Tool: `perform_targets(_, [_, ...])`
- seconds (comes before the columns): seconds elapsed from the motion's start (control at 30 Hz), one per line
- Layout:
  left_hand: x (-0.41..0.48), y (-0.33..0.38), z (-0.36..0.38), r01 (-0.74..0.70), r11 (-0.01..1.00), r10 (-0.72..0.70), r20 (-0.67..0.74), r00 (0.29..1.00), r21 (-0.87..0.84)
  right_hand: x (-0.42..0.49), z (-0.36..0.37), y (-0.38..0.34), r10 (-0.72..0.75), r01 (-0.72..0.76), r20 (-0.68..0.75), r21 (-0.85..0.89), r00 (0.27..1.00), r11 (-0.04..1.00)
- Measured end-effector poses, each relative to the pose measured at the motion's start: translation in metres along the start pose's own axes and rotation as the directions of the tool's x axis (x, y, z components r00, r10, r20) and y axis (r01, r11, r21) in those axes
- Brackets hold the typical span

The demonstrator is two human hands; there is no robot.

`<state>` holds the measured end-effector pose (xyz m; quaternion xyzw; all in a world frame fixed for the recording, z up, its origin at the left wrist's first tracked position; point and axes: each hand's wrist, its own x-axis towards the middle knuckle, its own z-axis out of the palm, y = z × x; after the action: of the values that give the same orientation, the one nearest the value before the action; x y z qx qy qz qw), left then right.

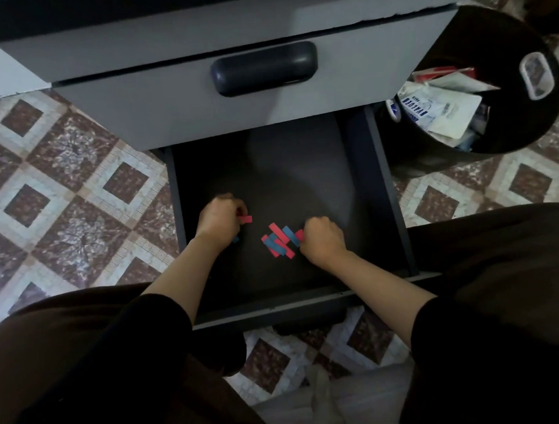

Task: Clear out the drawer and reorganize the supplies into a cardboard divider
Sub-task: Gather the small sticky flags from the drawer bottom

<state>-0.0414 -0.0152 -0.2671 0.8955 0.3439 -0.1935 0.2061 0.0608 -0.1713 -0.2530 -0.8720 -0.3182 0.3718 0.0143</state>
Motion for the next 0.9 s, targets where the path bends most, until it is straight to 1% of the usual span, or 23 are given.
perform_targets(0.1, [0.001, 0.001, -0.001, 0.016, 1.000, -0.016, 0.011, 1.000, -0.011, 0.001, 0.001, 0.001, 0.012, -0.010, -0.027, 0.076, 1.000, 0.997])
perform_targets(0.17, [-0.001, 0.002, 0.000, 0.041, 0.998, -0.040, 0.022, 0.999, -0.051, 0.004, 0.001, 0.004, 0.030, -0.020, -0.068, 0.146, 0.997, 0.989])
perform_targets(0.3, [-0.005, 0.001, 0.002, 0.083, 0.964, -0.082, 0.015, 0.997, -0.251, 0.011, -0.005, 0.008, 0.042, -0.015, -0.112, 0.232, 0.993, 0.973])
perform_targets(0.37, [-0.007, 0.004, 0.000, 0.059, 0.958, -0.047, 0.051, 0.998, -0.280, 0.014, -0.007, 0.006, 0.002, 0.033, -0.121, 0.289, 0.993, 0.957])
perform_targets(0.5, [-0.015, 0.014, 0.002, -0.048, 0.974, 0.083, 0.153, 0.985, -0.222, 0.018, -0.001, -0.006, -0.106, 0.139, -0.116, 0.334, 0.988, 0.932])
perform_targets(0.57, [-0.019, 0.016, 0.007, -0.077, 0.977, 0.111, 0.163, 0.980, -0.200, 0.018, 0.002, -0.011, -0.144, 0.172, -0.106, 0.347, 0.984, 0.922])
perform_targets(0.7, [-0.025, 0.014, 0.015, -0.124, 0.983, 0.139, 0.113, 0.984, -0.134, 0.019, 0.008, -0.017, -0.172, 0.205, -0.126, 0.332, 0.977, 0.921])
perform_targets(0.83, [-0.026, 0.013, 0.019, -0.130, 0.986, 0.139, 0.083, 0.987, -0.105, 0.018, 0.009, -0.021, -0.174, 0.187, -0.091, 0.168, 0.981, 0.968])
perform_targets(0.9, [-0.027, 0.015, 0.020, -0.133, 0.987, 0.140, 0.083, 0.987, -0.086, 0.018, 0.010, -0.023, -0.170, 0.180, -0.080, 0.142, 0.982, 0.973])
